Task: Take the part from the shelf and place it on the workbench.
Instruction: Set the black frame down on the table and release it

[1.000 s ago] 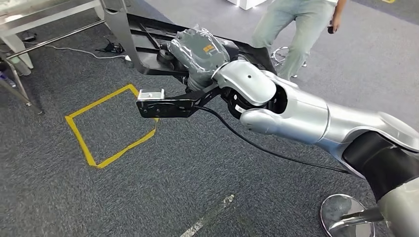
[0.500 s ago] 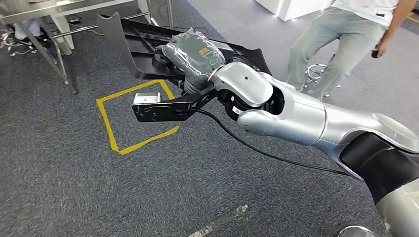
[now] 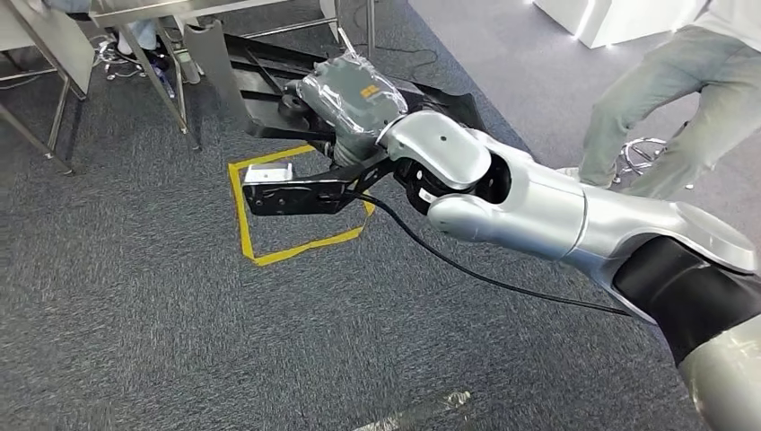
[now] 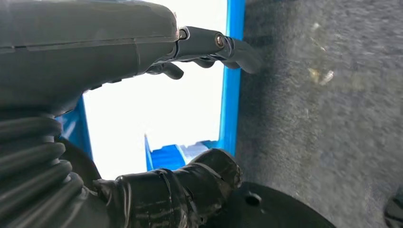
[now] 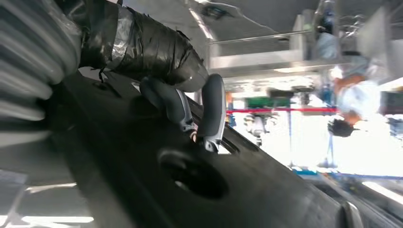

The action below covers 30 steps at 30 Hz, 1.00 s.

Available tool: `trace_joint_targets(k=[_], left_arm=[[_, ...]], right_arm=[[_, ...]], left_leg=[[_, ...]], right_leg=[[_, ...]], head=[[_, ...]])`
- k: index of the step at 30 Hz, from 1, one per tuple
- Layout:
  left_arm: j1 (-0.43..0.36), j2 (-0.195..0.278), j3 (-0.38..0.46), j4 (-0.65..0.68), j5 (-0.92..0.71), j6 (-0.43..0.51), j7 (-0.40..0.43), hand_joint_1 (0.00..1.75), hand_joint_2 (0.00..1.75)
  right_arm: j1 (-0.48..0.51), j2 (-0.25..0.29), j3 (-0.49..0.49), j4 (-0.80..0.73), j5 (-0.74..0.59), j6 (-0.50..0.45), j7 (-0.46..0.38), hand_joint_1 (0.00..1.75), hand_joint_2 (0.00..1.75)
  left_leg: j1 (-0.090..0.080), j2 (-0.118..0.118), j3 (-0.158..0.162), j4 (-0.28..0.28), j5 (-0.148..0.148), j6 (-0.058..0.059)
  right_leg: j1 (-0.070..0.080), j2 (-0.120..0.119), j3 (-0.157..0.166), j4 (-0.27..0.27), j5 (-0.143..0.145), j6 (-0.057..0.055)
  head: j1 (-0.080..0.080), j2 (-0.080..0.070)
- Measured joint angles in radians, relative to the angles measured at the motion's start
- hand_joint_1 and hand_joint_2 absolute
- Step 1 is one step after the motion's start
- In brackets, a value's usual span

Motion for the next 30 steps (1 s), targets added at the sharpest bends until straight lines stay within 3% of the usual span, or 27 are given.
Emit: trace_joint_targets(k=[2,3,5,7,11,13,15,17,18,19,21,23,27,28,30], left_arm=[[-0.002,0.0,-0.001,0.0,-0.002,-0.006,-0.01,0.0,1.75],[-0.002,0.0,-0.001,0.0,-0.002,-0.01,-0.016,0.0,1.75],[-0.001,0.0,-0.001,0.0,-0.003,-0.014,-0.027,0.0,1.75],[-0.002,0.0,-0.001,0.0,-0.006,-0.015,-0.035,0.0,1.75],[-0.002,0.0,-0.002,0.0,-0.014,-0.016,-0.037,0.0,1.75],[-0.002,0.0,-0.003,0.0,-0.014,-0.017,-0.037,0.0,1.75],[-0.004,0.0,-0.006,0.0,-0.016,-0.017,-0.037,0.0,1.75],[-0.004,0.0,-0.011,0.0,-0.018,-0.017,-0.038,0.0,1.75],[-0.004,0.0,-0.012,0.0,-0.019,-0.016,-0.038,0.0,1.75],[-0.003,0.0,-0.013,0.0,-0.019,-0.016,-0.038,0.0,1.75],[0.001,-0.001,-0.013,0.0,-0.019,-0.016,-0.038,0.0,1.75],[0.001,-0.002,-0.014,0.0,-0.019,-0.017,-0.038,0.0,1.75],[-0.003,0.0,-0.017,0.0,-0.02,-0.017,-0.039,0.0,1.75],[-0.004,0.001,-0.017,0.0,-0.02,-0.017,-0.039,0.0,1.75],[-0.004,0.001,-0.019,0.0,-0.021,-0.017,-0.038,0.0,1.75]], right_arm=[[0.001,0.0,0.0,0.001,0.001,-0.001,-0.006,1.75,1.75],[0.001,0.0,0.0,0.001,0.002,-0.001,-0.007,1.75,1.75],[0.0,0.001,0.0,0.002,0.006,-0.001,-0.007,1.75,1.75],[-0.002,0.001,0.0,0.003,0.011,-0.001,-0.007,1.75,1.75],[-0.004,0.006,0.0,0.007,0.018,-0.002,-0.009,1.75,1.75],[-0.008,0.007,0.0,0.01,0.022,-0.002,-0.01,1.75,1.75],[-0.011,0.008,0.0,0.013,0.026,-0.002,-0.013,1.75,1.75],[-0.009,0.008,0.0,0.015,0.028,-0.002,-0.016,1.75,1.75],[-0.008,0.008,0.001,0.017,0.029,-0.002,-0.016,1.75,1.75],[-0.007,0.008,0.001,0.018,0.03,-0.002,-0.016,1.75,1.75],[-0.007,0.008,0.001,0.02,0.032,-0.001,-0.016,1.75,1.75],[-0.008,0.01,0.001,0.022,0.034,-0.001,-0.017,1.75,1.75],[-0.013,0.016,0.002,0.024,0.035,-0.001,-0.015,1.75,1.75],[-0.016,0.016,0.002,0.024,0.037,-0.001,-0.015,1.75,1.75],[-0.021,0.02,0.002,0.026,0.038,0.001,-0.015,1.75,1.75]], left_leg=[[0.003,0.012,-0.036,0.064,-0.009,-0.003],[0.004,0.014,-0.027,0.043,0.011,-0.003],[0.004,0.018,0.035,-0.081,0.069,0.002],[-0.003,0.024,0.093,-0.184,0.09,0.014],[-0.006,0.019,0.129,-0.223,0.076,0.048],[-0.005,0.015,0.153,-0.228,0.071,0.062],[-0.006,0.013,0.164,-0.228,0.064,0.071],[-0.008,0.007,0.176,-0.227,0.052,0.074],[-0.008,0.003,0.185,-0.226,0.044,0.073],[-0.009,-0.001,0.197,-0.225,0.035,0.071],[-0.009,-0.006,0.215,-0.219,0.014,0.065],[-0.01,-0.009,0.223,-0.214,-0.004,0.052],[-0.008,-0.004,0.22,-0.18,-0.012,0.03],[-0.006,0.0,0.2,-0.144,-0.017,0.025],[0.0,0.005,0.128,-0.038,-0.041,0.015]], right_leg=[[0.001,-0.017,0.001,0.0,-0.002,-0.001],[0.001,-0.023,0.002,0.0,-0.004,-0.001],[0.001,-0.03,0.006,0.0,-0.009,0.003],[0.004,-0.034,0.011,-0.004,-0.015,0.013],[0.007,-0.034,0.026,0.007,-0.009,0.038],[0.007,-0.025,-0.003,0.069,-0.038,0.042],[0.009,-0.016,-0.074,0.183,-0.084,0.043],[0.011,-0.011,-0.134,0.252,-0.102,0.046],[0.011,-0.011,-0.142,0.24,-0.088,0.046],[0.011,-0.011,-0.134,0.195,-0.057,0.044],[0.013,-0.009,-0.1,0.066,0.031,0.037],[0.019,-0.007,-0.079,-0.003,0.068,0.025],[0.02,-0.009,-0.05,-0.015,0.05,-0.004],[0.018,-0.009,-0.038,-0.018,0.044,-0.01],[0.016,-0.01,-0.016,-0.023,0.028,-0.016]], head=[[0.0,0.0],[0.0,0.0],[0.0,0.0],[0.0,0.0],[0.005,0.0],[0.008,0.0],[0.01,0.0],[0.011,0.0],[0.01,0.0],[0.011,0.0],[0.009,0.0],[0.008,0.0],[0.006,0.0],[0.005,0.0],[0.002,0.0]])
